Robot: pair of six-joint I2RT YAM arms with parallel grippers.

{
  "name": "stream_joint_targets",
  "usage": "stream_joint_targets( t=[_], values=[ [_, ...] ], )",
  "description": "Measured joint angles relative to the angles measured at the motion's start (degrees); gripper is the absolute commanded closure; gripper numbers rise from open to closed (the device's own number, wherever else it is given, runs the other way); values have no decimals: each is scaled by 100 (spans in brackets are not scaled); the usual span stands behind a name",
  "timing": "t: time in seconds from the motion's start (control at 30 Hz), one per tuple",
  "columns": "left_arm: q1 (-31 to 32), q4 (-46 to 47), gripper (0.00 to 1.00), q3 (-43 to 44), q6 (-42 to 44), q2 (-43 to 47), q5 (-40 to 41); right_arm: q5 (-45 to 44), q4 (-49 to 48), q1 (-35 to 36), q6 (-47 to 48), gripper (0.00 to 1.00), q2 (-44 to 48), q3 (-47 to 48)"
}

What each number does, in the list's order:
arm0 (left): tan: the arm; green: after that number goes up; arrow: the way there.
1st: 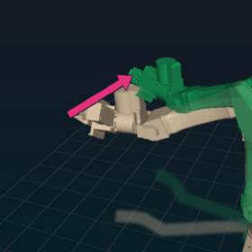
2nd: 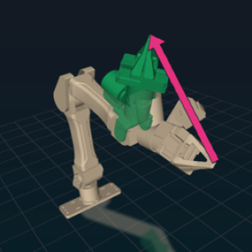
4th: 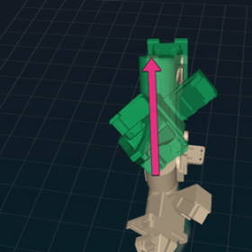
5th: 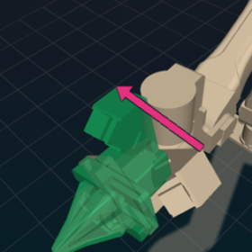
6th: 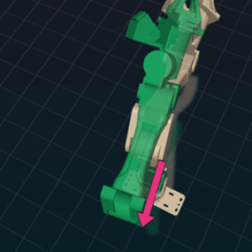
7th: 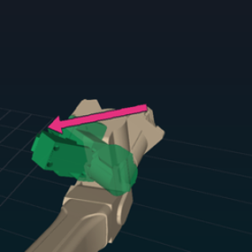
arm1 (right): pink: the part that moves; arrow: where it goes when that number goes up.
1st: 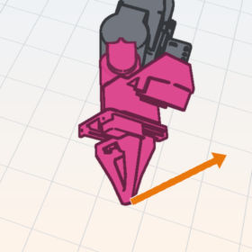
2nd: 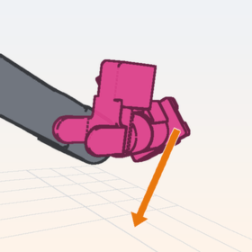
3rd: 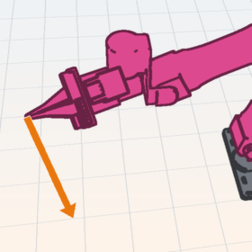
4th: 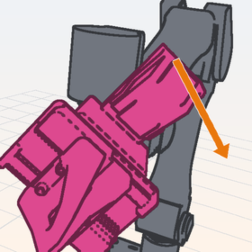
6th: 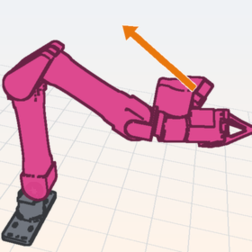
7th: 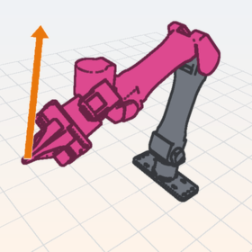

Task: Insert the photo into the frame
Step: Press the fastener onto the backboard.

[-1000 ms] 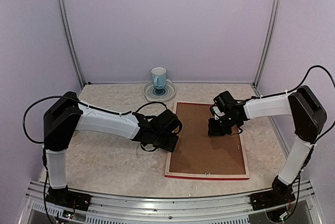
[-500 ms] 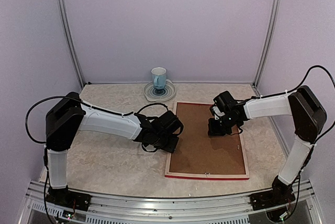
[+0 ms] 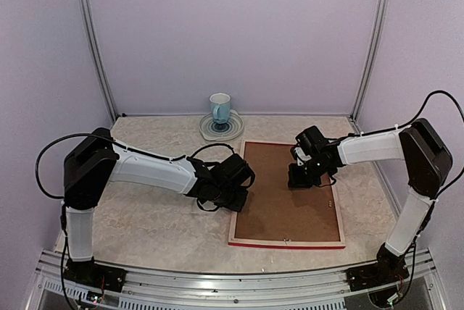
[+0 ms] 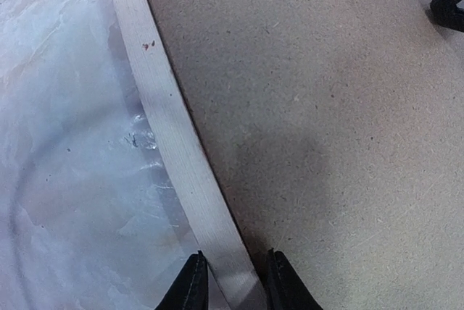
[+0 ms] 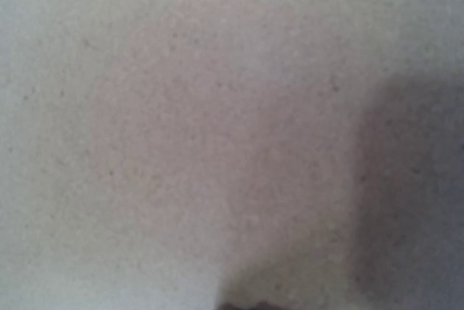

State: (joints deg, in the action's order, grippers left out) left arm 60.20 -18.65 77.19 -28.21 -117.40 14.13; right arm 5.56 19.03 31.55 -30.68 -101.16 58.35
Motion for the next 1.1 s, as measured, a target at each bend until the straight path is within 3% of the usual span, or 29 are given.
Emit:
stream_joint_targets(
  t=[0.23, 0.47, 0.67, 1.1],
  values=[
    [-15, -11, 79, 4, -131, 0, 28, -2, -2, 0, 2, 89, 0, 0],
    [-15, -13, 72, 7, -157, 0, 55, -2, 2, 0, 4, 89, 0, 7],
    [-15, -11, 57, -9, -98, 46, 131, -2, 37, 0, 11, 87, -9, 35],
    [-17, 17, 56, -13, -101, 164, 4, 7, 83, 2, 63, 86, -31, 76]
  ],
)
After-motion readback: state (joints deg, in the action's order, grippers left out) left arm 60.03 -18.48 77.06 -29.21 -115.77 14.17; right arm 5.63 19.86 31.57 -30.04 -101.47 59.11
